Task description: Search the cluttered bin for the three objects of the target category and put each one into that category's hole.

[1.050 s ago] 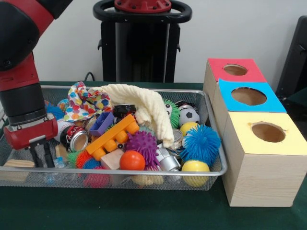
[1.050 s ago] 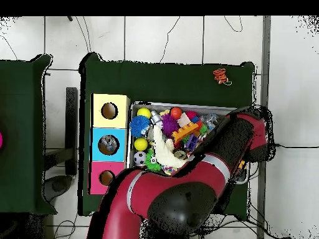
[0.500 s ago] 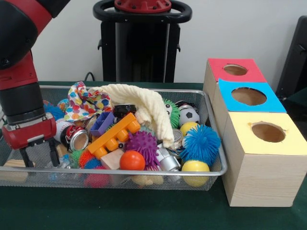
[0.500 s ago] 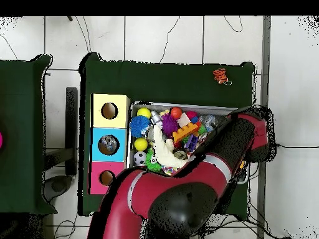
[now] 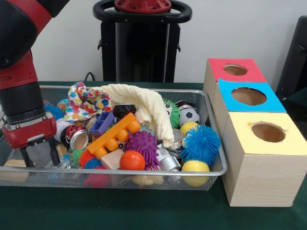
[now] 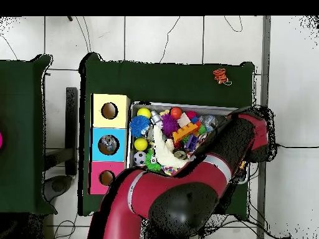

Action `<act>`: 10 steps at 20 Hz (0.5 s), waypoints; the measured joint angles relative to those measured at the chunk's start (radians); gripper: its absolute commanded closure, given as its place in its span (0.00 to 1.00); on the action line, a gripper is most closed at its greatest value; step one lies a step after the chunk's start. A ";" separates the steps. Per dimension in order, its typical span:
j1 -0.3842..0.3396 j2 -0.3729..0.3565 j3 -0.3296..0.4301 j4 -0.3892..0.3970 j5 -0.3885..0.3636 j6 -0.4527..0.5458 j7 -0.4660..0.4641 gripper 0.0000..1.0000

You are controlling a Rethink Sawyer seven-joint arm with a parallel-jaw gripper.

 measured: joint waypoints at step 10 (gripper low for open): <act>0.017 -0.004 -0.002 0.011 -0.109 -0.241 0.000 0.00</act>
